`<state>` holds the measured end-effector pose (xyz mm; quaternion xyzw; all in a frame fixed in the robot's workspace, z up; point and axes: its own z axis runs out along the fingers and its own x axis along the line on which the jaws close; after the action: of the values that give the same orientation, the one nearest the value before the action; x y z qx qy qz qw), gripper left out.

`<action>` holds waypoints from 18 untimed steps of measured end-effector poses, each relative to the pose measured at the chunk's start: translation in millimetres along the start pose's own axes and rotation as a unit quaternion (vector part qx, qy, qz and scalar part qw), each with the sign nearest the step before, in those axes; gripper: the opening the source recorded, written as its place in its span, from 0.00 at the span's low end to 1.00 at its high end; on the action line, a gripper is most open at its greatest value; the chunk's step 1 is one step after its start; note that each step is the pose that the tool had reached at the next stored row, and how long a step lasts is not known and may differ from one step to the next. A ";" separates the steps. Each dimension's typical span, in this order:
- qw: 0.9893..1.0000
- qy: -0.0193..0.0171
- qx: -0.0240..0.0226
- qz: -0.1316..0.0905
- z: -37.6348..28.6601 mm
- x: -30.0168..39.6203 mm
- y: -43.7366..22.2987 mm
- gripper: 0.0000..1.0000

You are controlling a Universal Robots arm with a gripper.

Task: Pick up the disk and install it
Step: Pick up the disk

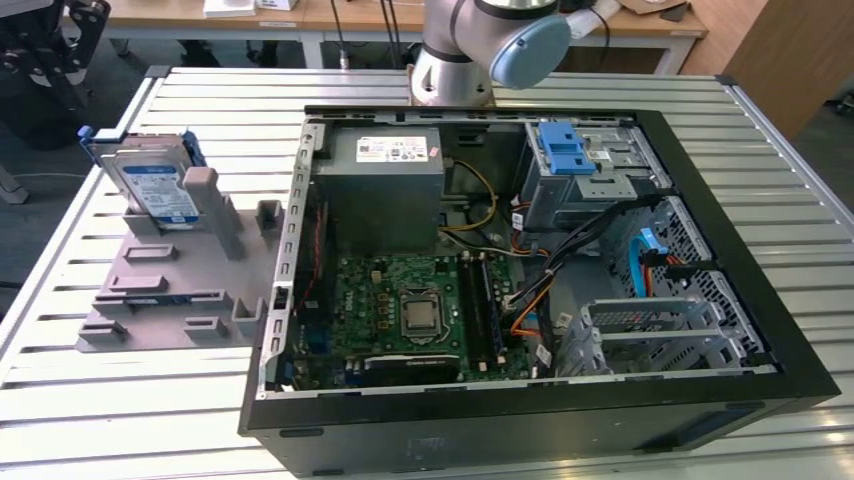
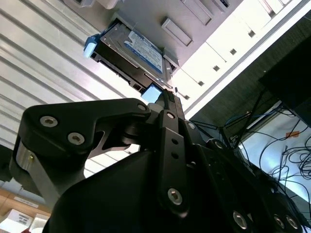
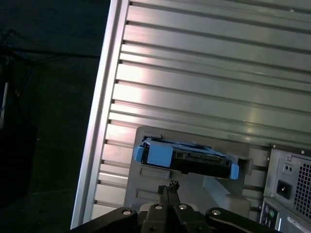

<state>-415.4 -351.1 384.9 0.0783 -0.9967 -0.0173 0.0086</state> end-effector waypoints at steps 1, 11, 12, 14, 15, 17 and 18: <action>1.000 0.000 0.000 -0.003 0.0 0.0 0.0 0.11; 1.000 0.001 0.000 -0.026 0.0 0.2 0.0 0.11; 1.000 0.001 0.000 -0.029 0.0 0.2 0.0 0.11; 0.999 0.001 0.001 -0.033 0.0 0.2 0.0 0.11; 0.999 0.001 0.001 -0.035 0.0 0.3 0.0 0.11; 0.999 0.001 0.001 -0.040 0.0 0.3 0.1 0.11; 0.999 0.001 0.001 -0.042 0.0 0.3 0.1 0.11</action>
<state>-415.7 -351.1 384.9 0.1203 -0.9925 -0.0169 0.0092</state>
